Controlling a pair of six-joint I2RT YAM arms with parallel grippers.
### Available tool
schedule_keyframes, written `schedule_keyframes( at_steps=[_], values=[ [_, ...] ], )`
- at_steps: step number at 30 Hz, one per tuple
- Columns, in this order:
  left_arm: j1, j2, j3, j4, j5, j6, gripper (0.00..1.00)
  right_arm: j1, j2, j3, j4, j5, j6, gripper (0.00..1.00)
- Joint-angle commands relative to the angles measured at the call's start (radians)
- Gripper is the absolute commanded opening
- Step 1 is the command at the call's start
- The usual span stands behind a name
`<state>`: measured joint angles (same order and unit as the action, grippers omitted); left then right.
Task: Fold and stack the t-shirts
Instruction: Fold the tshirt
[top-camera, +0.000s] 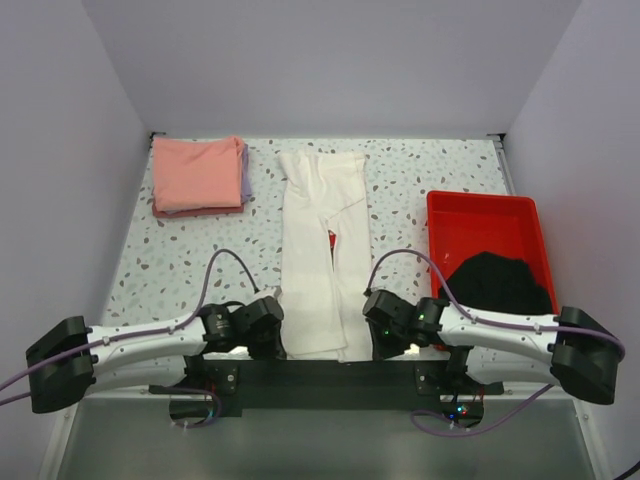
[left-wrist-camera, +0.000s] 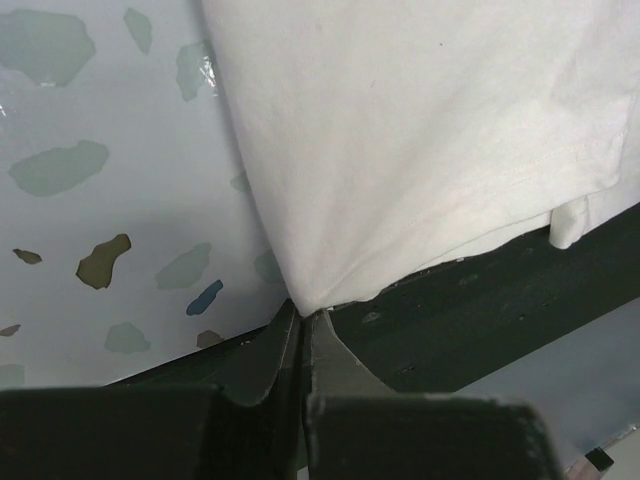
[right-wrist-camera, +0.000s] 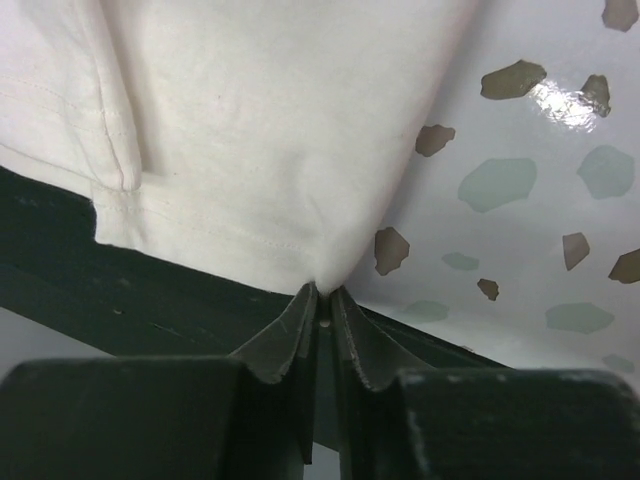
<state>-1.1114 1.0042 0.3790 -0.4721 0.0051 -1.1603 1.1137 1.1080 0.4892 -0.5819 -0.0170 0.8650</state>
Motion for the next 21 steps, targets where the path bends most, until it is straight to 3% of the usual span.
schedule_keyframes(
  at_steps=[1, 10, 17, 21],
  values=[
    [-0.001, -0.038, -0.035, -0.022, 0.03, -0.035, 0.0, 0.006, -0.043, -0.015, 0.016, -0.017, 0.043, 0.1],
    [-0.002, -0.176, -0.002, -0.043, 0.024, -0.035, 0.0, 0.014, -0.192, 0.017, -0.015, 0.012, 0.066, 0.01],
    [0.012, -0.095, 0.168, -0.079, -0.175, 0.026, 0.0, 0.008, -0.156, 0.159, -0.058, 0.238, -0.02, 0.0],
    [0.134, -0.018, 0.263, -0.065, -0.173, 0.114, 0.0, -0.041, -0.128, 0.252, -0.07, 0.307, -0.092, 0.0]
  ],
)
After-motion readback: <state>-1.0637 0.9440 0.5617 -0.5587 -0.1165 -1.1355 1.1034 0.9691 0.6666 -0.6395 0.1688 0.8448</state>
